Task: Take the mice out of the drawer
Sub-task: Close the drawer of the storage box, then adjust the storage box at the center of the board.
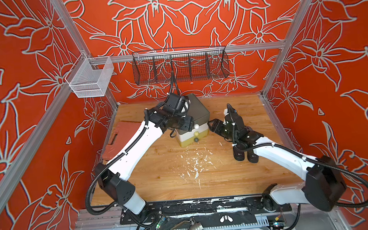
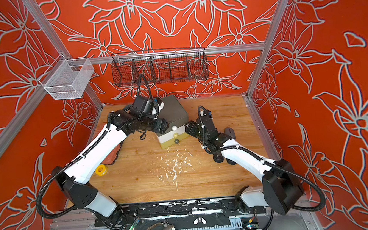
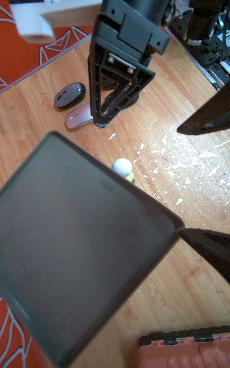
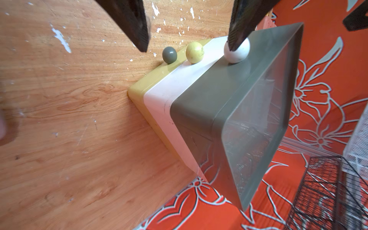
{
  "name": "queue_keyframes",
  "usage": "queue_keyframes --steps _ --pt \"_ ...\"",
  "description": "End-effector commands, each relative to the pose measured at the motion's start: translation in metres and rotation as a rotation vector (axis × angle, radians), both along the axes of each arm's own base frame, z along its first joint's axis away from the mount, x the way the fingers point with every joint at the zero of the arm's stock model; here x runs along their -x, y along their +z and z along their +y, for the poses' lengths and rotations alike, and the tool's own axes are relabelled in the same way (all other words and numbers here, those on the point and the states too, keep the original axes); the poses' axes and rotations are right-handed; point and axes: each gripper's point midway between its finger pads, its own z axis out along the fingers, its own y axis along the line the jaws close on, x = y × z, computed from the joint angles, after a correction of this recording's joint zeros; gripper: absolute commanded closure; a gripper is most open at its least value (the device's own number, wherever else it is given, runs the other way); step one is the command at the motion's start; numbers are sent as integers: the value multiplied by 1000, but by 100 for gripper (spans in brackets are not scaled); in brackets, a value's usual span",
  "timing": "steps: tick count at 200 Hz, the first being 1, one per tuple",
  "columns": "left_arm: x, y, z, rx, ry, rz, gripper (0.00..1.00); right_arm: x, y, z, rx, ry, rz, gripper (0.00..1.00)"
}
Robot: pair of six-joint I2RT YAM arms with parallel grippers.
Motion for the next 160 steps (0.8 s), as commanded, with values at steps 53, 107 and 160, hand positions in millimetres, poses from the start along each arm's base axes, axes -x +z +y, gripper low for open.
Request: queue_keyframes --steps 53,107,160 --pt "-12 -49 22 -416 -94 99 43 26 -5 7 31 153 42 26" --pt "-14 -65 23 -458 -96 142 59 33 -17 8 35 181 70 24" --pt "-5 -71 31 -480 -77 189 79 36 -15 6 40 181 68 23"
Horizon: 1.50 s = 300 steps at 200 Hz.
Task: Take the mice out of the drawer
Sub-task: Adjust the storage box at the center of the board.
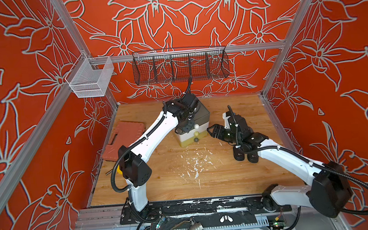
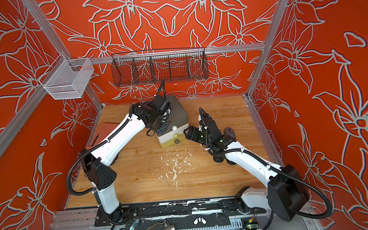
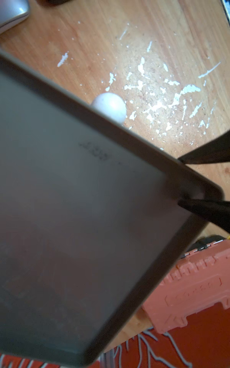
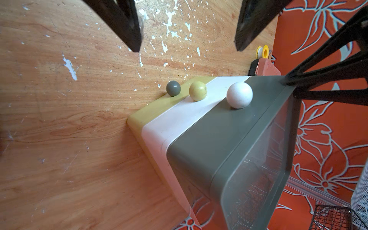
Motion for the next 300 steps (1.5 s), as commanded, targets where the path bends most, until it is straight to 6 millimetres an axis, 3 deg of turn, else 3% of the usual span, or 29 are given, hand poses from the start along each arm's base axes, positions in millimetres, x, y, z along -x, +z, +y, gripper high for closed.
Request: queue_keyframes --steps 1,31,105,152,179,200,227,260,300 --pt "15 -17 9 -59 4 88 80 6 0 -2 4 11 -3 22" --pt "20 -16 9 -44 16 101 90 5 0 3 -1 33 10 22" --pt "27 -15 23 -67 77 100 93 -6 1 34 -67 134 53 20" --pt "21 -17 45 -60 179 137 94 -13 0 51 -151 158 61 20" --pt "14 -10 47 -38 208 119 93 -16 -3 50 -173 132 51 19" --pt "10 8 40 18 211 113 92 -17 -5 49 -182 124 56 19" --pt "-8 32 43 62 225 15 83 -12 -7 47 -184 122 56 18" --pt "-40 50 74 122 316 -64 69 -1 -16 55 -190 161 76 17" --pt "-78 58 98 162 358 -160 62 9 -21 60 -198 172 71 17"
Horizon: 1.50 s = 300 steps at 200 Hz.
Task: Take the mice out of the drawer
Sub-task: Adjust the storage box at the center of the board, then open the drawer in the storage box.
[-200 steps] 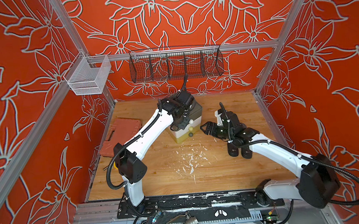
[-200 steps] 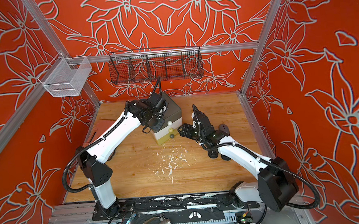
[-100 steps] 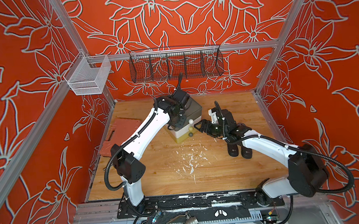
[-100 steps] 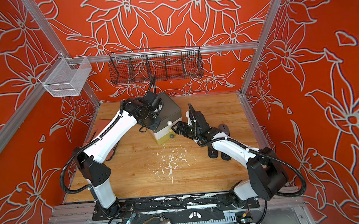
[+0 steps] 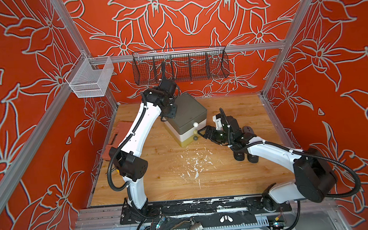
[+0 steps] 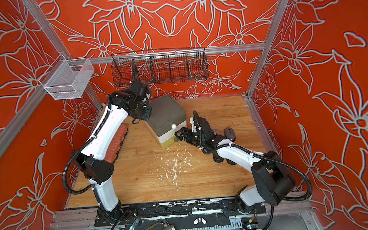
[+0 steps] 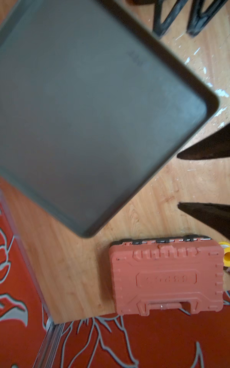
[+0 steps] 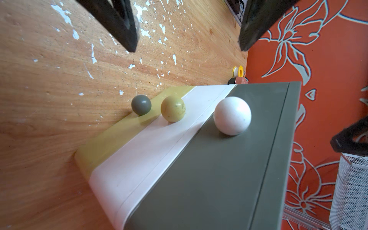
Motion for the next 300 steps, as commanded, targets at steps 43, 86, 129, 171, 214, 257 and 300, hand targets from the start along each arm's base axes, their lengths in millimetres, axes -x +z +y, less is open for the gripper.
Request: queue_keyframes --steps 43,86,129,171,214,257,300 --pt "-54 -4 17 48 80 -67 61 12 3 3 -22 6 -8 16" --pt "-65 -29 20 64 136 -16 60 13 -3 4 -18 -34 -24 14" --pt "-65 -43 35 51 209 12 60 11 -24 7 -58 -88 -15 15" --pt "-60 -56 46 7 251 46 59 2 -57 12 -123 -158 49 23" --pt "-59 -65 50 12 284 66 59 -8 -76 24 -144 -155 61 30" --pt "-57 -66 48 30 298 72 60 -21 -90 29 -136 -156 23 34" --pt "-55 -69 52 19 324 80 60 -41 -98 33 -166 -152 -18 39"
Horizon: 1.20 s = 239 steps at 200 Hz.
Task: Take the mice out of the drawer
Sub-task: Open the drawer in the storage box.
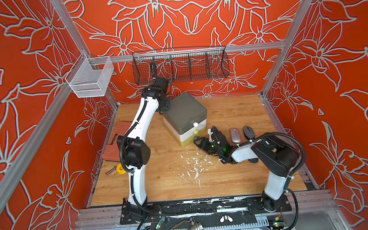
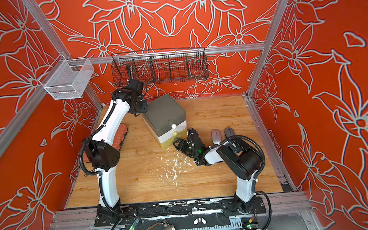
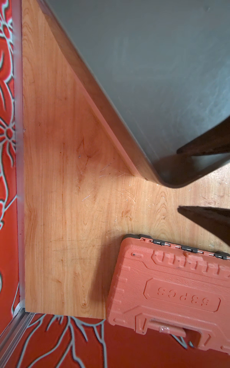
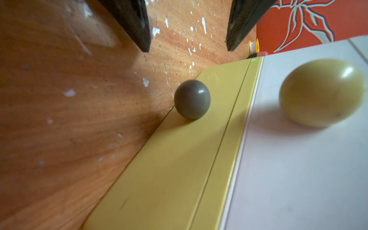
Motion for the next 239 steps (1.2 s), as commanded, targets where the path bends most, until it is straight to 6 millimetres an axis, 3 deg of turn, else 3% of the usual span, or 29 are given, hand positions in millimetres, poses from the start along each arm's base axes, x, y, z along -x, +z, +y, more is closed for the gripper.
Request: queue_keyframes --steps 1,64,113,184,239 --pt "17 -23 11 -35 40 103 60 -22 13 5 -56 -19 -86 40" --pt "20 -19 13 -19 69 101 61 -42 2 1 -42 -18 -133 45" --pt "22 -15 16 -21 93 96 61 -52 1 14 -52 26 -148 51" --pt "23 -22 21 -31 136 107 61 -56 6 14 -56 20 -176 63" --pt "23 -24 25 -40 155 104 61 -49 11 6 -45 16 -187 69"
